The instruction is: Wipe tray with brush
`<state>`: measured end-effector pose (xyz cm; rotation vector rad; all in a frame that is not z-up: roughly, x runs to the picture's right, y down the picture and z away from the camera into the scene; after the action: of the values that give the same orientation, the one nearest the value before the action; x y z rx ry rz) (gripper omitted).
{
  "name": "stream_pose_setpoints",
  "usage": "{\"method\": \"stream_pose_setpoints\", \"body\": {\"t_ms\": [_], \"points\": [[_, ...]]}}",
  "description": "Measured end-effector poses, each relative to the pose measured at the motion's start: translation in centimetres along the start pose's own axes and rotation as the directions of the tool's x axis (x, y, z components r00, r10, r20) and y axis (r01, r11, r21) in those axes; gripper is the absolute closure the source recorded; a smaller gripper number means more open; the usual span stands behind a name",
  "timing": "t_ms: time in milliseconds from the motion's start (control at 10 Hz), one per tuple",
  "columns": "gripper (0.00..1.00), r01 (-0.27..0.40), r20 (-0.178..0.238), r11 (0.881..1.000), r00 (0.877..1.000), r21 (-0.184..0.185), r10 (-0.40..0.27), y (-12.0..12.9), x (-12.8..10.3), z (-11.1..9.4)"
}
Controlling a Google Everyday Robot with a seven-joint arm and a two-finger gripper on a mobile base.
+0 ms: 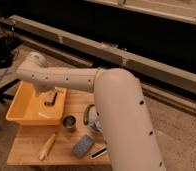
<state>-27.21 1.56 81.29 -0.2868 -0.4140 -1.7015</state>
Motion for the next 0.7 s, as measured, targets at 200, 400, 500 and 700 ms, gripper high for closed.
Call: {"method": "stream_pose_setpoints", "body": {"t_ms": [200, 400, 500, 700], "points": [[0.20, 0.007, 0.033, 1.000, 0.999, -0.002, -0.007, -1.2, 0.8, 1.9], [0.20, -0.005, 0.046, 1.000, 0.999, -0.007, 0.005, -1.6, 1.4, 2.8], [0.20, -0.013, 0.049, 1.000, 0.999, -0.011, 0.013, -2.2, 2.0, 3.5], [0.20, -0.026, 0.052, 1.000, 0.998, -0.018, 0.027, -3.1, 2.7, 4.7]]}}
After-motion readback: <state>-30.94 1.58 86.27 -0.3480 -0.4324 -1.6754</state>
